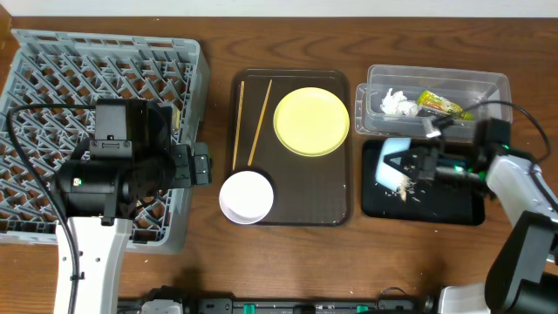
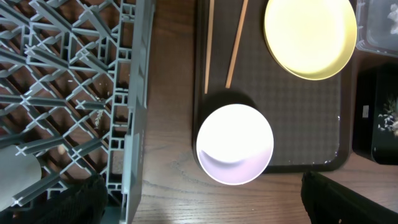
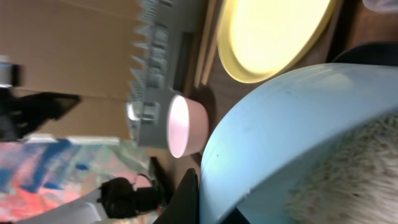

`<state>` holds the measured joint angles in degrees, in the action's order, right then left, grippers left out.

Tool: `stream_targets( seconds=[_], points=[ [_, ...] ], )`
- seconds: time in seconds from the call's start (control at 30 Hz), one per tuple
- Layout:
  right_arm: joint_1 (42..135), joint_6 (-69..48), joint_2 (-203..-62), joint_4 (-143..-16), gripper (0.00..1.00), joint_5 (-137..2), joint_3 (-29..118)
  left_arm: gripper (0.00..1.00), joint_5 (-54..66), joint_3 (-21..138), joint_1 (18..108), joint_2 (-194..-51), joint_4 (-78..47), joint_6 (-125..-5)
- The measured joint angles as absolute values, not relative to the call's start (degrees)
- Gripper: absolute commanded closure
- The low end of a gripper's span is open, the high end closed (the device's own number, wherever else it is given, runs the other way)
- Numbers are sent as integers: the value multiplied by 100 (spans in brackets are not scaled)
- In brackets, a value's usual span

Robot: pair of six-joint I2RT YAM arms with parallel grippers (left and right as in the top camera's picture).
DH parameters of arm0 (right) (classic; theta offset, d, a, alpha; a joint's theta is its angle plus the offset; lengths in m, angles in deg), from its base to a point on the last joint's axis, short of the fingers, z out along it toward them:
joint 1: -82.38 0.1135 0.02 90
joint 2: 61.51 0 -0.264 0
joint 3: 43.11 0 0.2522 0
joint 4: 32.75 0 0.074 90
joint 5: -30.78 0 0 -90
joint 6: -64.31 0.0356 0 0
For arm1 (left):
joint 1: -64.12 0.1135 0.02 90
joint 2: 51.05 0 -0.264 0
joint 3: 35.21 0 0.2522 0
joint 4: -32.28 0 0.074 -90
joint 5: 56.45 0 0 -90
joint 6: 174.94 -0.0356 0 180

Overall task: Sort waste into correct bins and load items into the dishwasher
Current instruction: 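Tip the blue bowl over the black tray to dump the rice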

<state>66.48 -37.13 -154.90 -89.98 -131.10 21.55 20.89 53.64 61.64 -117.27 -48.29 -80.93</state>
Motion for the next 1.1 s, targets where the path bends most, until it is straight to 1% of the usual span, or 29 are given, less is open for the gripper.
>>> stream_targets(
  seconds=[0.1,0.2,0.43,0.53,0.67,0.8,0.9,1.0,1.1],
  points=[
    [6353,-4111,-15490,-8995,99,-13663,1919,1,2087,5364,6164,-11727,-4827,-8093],
    [6254,-4334,-15490,-8995,98,-13971,1783,0,2089,5364,6164,-11727,-4829,-8093],
    [6154,-4528,-15490,-8855,99,-14314,1740,1,2089,5364,6164,-11727,-4829,-8093],
    [6154,-4548,-15490,-8982,99,-14432,1740,1,2089,5364,6164,-11727,-4827,-8093],
    [6154,-4515,-15490,-8895,99,-14170,1740,1,2087,5364,6164,-11727,-4829,-8093],
    [6156,-4533,-15487,-9083,99,-14185,1735,1,2089,5364,6164,-11727,-4827,-8093],
    [6156,-4412,-15487,-8908,99,-14028,1733,1,2087,5364,6164,-11727,-4831,-8093],
    [6206,-4500,-15448,-9236,99,-14205,1727,1,2089,5364,6164,-11727,-4827,-8093],
    [6329,-4329,-15354,-8969,99,-13783,1727,1,2089,5364,6164,-11727,-4829,-8093]
  ],
)
